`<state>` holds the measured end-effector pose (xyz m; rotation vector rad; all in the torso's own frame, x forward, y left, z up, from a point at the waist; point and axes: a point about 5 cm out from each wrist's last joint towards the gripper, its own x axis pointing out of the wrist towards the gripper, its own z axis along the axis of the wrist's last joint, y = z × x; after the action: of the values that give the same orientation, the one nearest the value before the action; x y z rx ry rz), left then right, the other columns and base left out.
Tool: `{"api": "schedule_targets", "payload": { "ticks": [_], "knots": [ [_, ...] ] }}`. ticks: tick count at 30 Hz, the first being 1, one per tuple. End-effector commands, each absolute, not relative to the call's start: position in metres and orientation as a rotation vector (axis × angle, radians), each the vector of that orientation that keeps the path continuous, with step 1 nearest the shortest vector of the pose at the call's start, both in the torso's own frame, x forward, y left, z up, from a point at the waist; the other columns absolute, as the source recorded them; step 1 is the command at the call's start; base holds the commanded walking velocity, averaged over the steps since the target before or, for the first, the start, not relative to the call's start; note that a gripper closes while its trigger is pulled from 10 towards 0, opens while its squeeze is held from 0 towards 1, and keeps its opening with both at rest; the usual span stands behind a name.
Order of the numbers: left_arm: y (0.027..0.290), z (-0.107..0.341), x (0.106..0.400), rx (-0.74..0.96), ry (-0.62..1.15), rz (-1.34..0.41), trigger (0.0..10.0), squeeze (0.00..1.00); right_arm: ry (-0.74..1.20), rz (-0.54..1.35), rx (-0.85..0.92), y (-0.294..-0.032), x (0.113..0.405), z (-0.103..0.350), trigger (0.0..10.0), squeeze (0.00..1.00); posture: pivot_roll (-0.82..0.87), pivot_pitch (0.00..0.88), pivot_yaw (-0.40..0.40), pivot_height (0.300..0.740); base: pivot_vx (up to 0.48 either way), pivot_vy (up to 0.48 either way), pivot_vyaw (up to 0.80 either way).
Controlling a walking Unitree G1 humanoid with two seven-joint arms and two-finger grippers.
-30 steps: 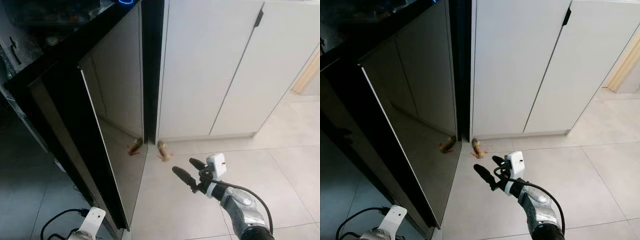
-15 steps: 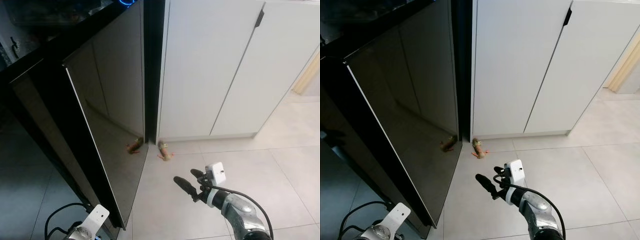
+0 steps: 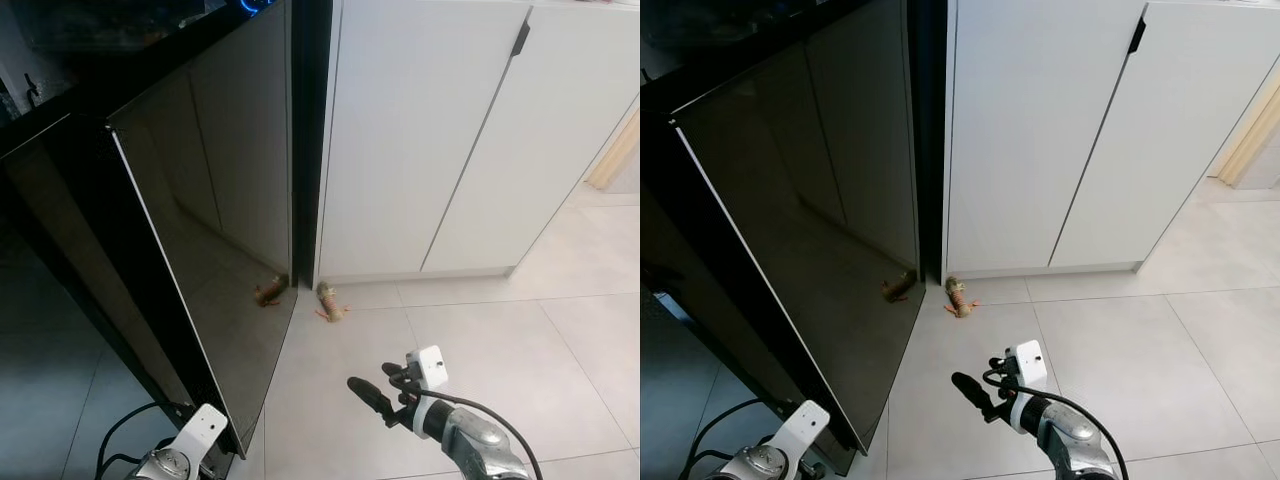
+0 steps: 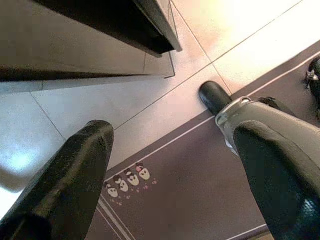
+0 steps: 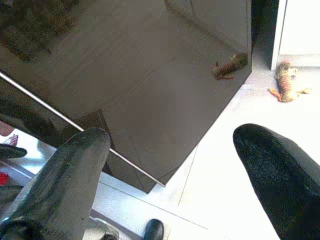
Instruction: Restocking fridge
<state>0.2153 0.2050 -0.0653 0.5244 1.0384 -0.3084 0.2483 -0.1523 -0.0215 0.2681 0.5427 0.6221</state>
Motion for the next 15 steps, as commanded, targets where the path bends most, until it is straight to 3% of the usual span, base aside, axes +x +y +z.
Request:
{"api": "schedule_targets", "payload": {
  "ticks": [1, 10, 15],
  "knots": [
    [0.2063, -0.0666, 0.2132, 0.535, 1.048, -0.288, 10.0, 0.00, 0.554, 0.621, 0.253, -0.1521, 0.2476, -0.0231, 10.0, 0.00, -0.14, 0.000, -0.041, 0.740, 0.000, 0.000, 0.00],
    [0.2091, -0.0668, 0.2124, 0.555, 1.065, -0.262, 10.0, 0.00, 0.584, 0.612, 0.236, -0.1519, 0.2438, -0.0282, 10.0, 0.00, -0.14, 0.000, -0.041, 0.740, 0.000, 0.000, 0.00],
    [0.2088, -0.0633, 0.2176, 0.544, 0.963, -0.219, 10.0, 0.00, 0.604, 0.571, 0.215, -0.1539, 0.2410, -0.0328, 10.0, 0.00, -0.14, 0.000, -0.041, 0.740, 0.000, 0.000, 0.00]
  ]
}}
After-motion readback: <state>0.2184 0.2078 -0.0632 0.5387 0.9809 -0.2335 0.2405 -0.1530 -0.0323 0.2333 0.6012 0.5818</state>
